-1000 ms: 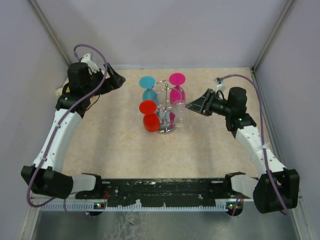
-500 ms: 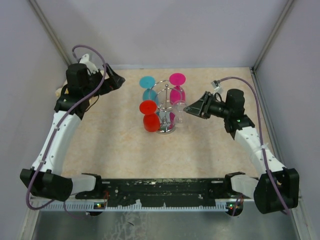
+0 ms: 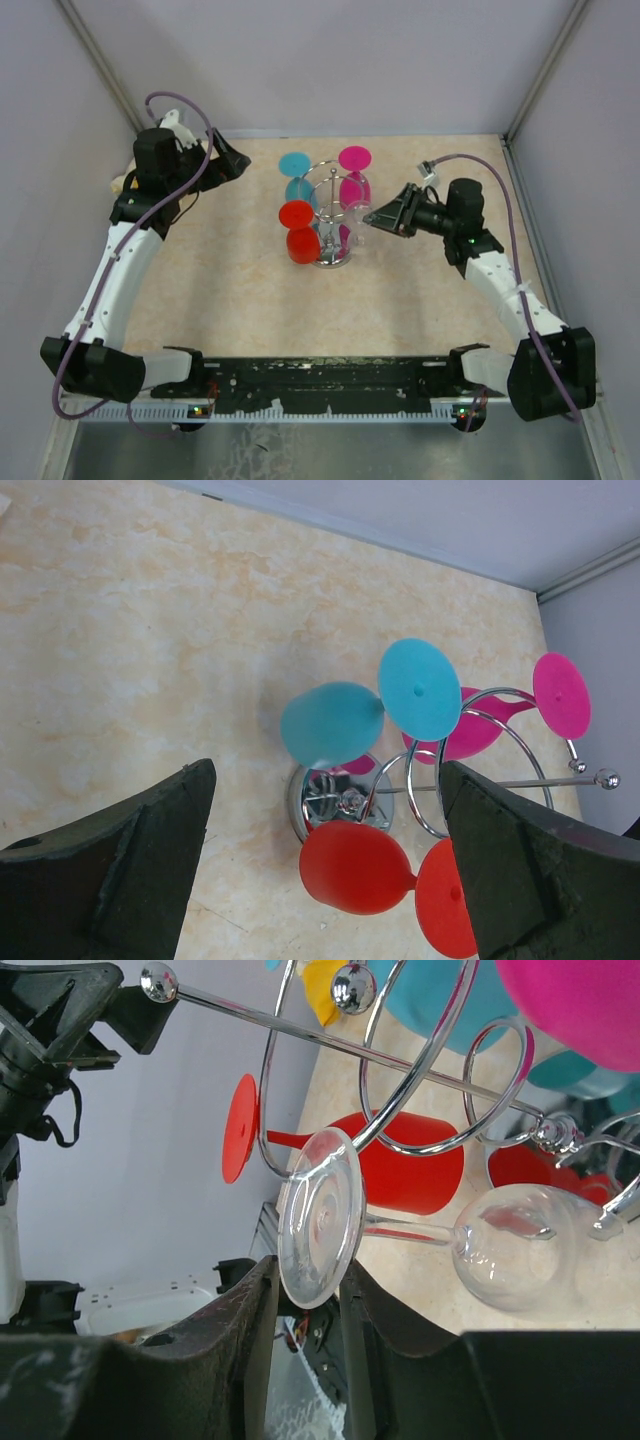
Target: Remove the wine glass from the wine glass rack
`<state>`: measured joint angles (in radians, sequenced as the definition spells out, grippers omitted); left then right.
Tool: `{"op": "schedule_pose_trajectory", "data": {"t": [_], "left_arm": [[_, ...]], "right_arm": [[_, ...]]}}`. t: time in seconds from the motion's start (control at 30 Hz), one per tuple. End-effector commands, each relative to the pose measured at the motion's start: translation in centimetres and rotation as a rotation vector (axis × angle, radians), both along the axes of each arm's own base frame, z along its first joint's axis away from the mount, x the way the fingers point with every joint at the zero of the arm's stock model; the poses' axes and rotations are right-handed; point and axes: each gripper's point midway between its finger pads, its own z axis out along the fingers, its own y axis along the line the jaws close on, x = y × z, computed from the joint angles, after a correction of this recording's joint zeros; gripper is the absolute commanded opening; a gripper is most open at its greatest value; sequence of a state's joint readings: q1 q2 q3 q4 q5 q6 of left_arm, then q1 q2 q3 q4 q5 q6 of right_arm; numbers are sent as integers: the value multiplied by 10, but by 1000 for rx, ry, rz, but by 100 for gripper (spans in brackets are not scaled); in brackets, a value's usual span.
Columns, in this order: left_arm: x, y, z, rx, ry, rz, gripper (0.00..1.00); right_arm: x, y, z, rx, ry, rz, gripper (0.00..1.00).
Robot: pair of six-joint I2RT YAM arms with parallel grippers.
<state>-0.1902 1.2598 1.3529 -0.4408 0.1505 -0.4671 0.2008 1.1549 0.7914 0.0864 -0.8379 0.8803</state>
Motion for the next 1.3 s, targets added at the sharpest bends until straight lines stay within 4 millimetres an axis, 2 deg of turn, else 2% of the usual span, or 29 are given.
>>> {"op": "schedule_pose_trajectory", "data": {"t": [0.0,0.13,0.33,0.77,1.27], "left_arm": [[-2,-5,15,-17,-46,-20,98],[-3,-4,13,-16,-42,-21,98],[-6,-3,16,-16,-48,-18,99],[-11,-1,22,-18,-60,-11,99],[-12,-1,24,-16,-65,-11,99]], "right_arm": [[3,4,12,30,-51,11,29],[4,4,10,31,-48,9,21],[1,4,9,32,-45,10,0],[-11,3,20,48,-47,27,0],[-25,-3,23,32,-45,21,0]]}}
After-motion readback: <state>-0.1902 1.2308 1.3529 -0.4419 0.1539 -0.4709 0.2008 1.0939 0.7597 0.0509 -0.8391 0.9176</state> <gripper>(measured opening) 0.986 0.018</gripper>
